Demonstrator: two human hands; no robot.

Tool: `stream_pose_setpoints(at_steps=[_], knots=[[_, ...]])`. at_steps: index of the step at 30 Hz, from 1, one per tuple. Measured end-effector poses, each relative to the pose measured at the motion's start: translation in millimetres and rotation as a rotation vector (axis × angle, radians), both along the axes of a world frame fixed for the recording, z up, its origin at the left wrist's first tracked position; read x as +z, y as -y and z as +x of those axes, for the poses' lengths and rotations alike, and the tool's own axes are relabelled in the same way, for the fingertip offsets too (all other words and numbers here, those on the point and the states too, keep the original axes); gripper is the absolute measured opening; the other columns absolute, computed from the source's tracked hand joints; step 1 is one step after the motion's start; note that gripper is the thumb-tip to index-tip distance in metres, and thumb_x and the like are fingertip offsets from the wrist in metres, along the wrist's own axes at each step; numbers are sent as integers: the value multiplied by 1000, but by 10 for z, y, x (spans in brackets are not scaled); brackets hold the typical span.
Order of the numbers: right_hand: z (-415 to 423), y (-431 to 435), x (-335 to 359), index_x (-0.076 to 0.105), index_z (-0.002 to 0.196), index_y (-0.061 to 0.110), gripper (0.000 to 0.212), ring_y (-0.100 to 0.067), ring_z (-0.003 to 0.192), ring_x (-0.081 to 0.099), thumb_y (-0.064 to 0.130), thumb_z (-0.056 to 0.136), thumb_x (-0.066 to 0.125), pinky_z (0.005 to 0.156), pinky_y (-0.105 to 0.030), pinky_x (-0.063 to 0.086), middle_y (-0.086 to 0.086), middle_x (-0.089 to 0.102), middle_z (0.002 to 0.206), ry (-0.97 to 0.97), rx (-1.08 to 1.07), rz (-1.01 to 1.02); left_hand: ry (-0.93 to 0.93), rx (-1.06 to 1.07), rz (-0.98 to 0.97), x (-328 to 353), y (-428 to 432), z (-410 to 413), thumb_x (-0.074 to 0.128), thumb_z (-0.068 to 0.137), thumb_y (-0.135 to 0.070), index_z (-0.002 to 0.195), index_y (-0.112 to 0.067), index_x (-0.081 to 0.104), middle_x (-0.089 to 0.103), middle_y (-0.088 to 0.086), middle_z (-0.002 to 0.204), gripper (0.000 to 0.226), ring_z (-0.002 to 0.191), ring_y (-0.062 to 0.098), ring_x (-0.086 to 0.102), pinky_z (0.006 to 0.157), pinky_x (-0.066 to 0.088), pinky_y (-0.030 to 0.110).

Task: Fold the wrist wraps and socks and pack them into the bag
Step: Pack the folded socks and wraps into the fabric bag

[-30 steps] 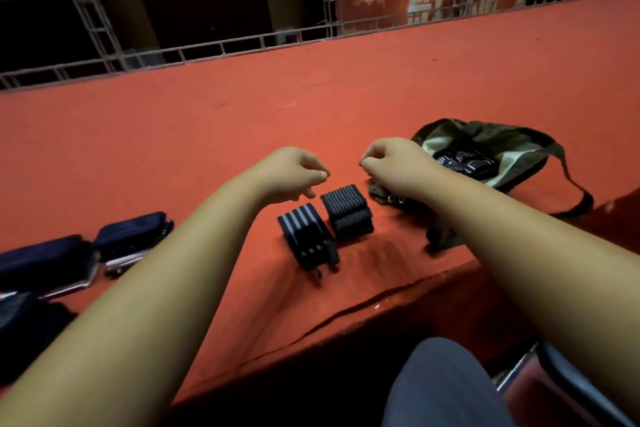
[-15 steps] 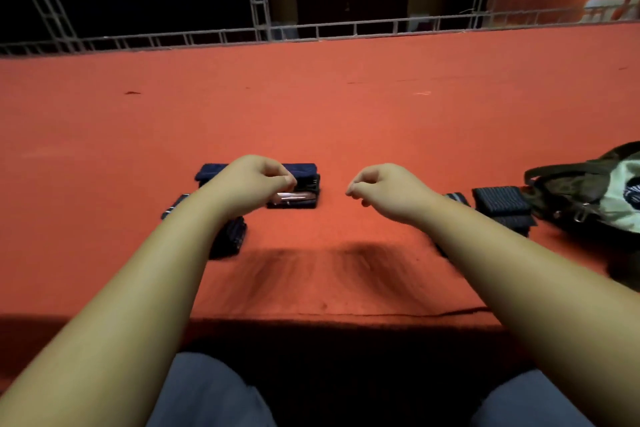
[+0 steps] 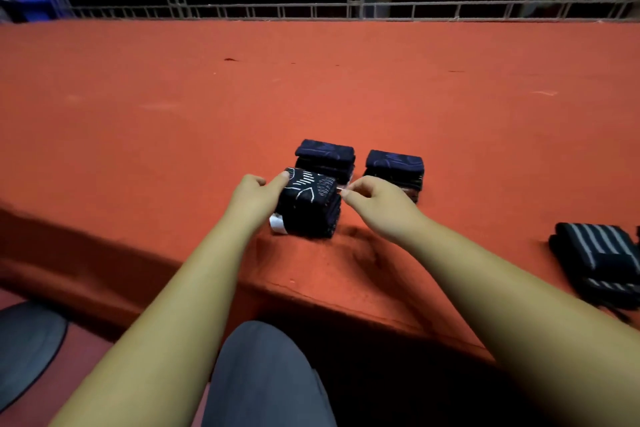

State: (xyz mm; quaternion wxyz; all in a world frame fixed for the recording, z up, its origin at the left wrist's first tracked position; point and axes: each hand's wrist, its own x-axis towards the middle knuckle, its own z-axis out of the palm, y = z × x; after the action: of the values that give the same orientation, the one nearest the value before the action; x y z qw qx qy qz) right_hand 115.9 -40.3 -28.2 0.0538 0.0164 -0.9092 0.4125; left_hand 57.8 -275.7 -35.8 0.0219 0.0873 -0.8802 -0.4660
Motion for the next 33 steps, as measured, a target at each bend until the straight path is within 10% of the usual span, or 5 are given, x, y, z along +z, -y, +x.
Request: stream_pose_setpoints(at_steps=[4, 8, 18, 28, 33], knots=[[-245, 202, 19, 70, 124, 21, 42, -10, 110, 62, 55, 100, 64, 88, -26, 40, 8, 69, 119, 25, -16, -64, 50, -30, 255, -337, -18, -26, 61, 95, -65, 101, -6, 76, 80, 9, 97, 61, 88, 24, 77, 67, 51, 30], [-496, 356, -79, 63, 141, 30, 64, -13, 125, 62, 73, 94, 60, 108, -36, 48, 8, 67, 136, 85, -8, -118, -54, 100, 272, -655, -95, 49, 59, 79, -82, 106, -26, 66, 75, -2, 108, 62, 101, 21, 71, 94, 56, 42], [-534, 364, -789, 69, 129, 41, 31, 1, 109, 71, 52, 100, 64, 108, -36, 54, 22, 77, 117, 66, 24, -426, 85, 61, 172, -699, 17, -128, 69, 61, -89, 134, -26, 62, 71, -6, 125, 96, 114, 18, 70, 106, 54, 46], [-514, 239, -852, 68, 133, 36, 31, 0, 112, 71, 42, 103, 67, 103, -28, 53, 18, 77, 120, 52, 77, -497, 307, -196, 336, -251, -53, -91, 74, 83, -43, 104, -9, 82, 79, 12, 81, 40, 67, 27, 71, 71, 51, 32], [-462, 146, -841, 68, 133, 33, 29, 3, 108, 71, 35, 104, 68, 90, -14, 49, 16, 77, 118, 50, 94, -491, 136, -66, 357, -262, -197, -71, 87, 79, -32, 135, -21, 52, 75, 2, 110, 67, 81, 23, 77, 66, 60, 36]])
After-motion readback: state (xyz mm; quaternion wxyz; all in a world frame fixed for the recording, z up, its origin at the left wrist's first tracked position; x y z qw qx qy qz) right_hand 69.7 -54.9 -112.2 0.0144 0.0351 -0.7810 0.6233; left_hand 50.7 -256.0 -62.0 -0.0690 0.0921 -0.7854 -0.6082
